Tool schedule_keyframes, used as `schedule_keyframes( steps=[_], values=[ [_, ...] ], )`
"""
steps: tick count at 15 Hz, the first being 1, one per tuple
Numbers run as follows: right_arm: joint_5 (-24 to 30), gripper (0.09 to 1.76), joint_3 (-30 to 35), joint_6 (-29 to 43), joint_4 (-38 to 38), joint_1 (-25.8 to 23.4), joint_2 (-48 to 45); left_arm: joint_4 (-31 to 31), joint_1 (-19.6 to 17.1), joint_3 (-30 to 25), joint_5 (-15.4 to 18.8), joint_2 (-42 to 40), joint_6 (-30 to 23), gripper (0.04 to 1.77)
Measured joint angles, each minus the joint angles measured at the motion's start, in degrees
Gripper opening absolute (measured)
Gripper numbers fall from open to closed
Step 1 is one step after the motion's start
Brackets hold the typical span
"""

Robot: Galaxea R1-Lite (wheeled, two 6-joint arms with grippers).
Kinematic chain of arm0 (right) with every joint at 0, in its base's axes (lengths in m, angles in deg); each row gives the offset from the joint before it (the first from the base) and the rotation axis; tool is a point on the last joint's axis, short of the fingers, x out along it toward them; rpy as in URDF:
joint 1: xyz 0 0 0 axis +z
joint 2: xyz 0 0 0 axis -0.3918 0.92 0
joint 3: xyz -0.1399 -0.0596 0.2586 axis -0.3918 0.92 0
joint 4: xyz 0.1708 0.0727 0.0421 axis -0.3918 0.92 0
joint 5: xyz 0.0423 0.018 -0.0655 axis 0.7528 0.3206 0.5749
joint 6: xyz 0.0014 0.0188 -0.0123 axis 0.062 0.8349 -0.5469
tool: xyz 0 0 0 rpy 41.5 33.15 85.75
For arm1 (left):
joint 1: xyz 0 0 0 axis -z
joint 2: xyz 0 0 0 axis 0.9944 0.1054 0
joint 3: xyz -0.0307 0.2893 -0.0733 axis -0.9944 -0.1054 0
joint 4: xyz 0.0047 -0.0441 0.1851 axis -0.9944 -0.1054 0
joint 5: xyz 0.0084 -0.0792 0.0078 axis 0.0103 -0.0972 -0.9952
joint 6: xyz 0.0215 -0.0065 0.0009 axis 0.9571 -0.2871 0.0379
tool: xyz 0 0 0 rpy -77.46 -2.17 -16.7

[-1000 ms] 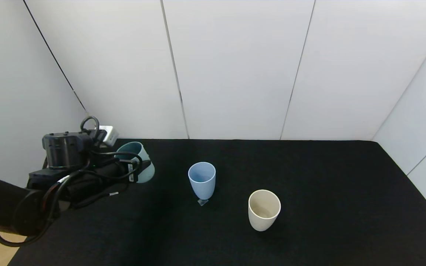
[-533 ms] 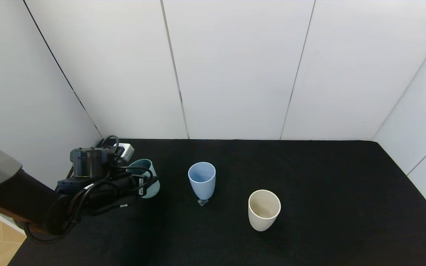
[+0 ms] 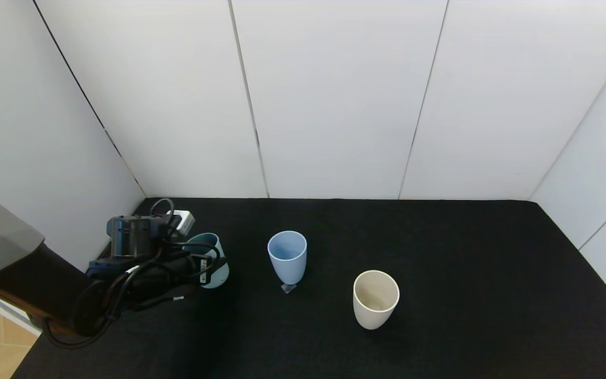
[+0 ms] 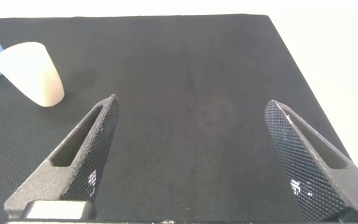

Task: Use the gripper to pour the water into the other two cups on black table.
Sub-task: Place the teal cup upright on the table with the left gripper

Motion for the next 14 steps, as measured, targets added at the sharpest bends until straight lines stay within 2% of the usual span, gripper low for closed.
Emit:
schedule_keyframes(
  steps=[5,8,14],
  values=[
    [0.00,1.71,0.00,0.00,0.00,0.00,0.00,1.07,0.00,-0.38,0.02,0.06,0.78,1.12],
    [0.00,1.71,0.00,0.00,0.00,0.00,0.00,5.86,0.00,-1.21,0.04,0.30,0.95,1.32],
    [0.00,1.71,0.00,0.00,0.00,0.00,0.00,6.47,0.18,-2.00,0.09,0.39,1.11,1.53]
  ],
)
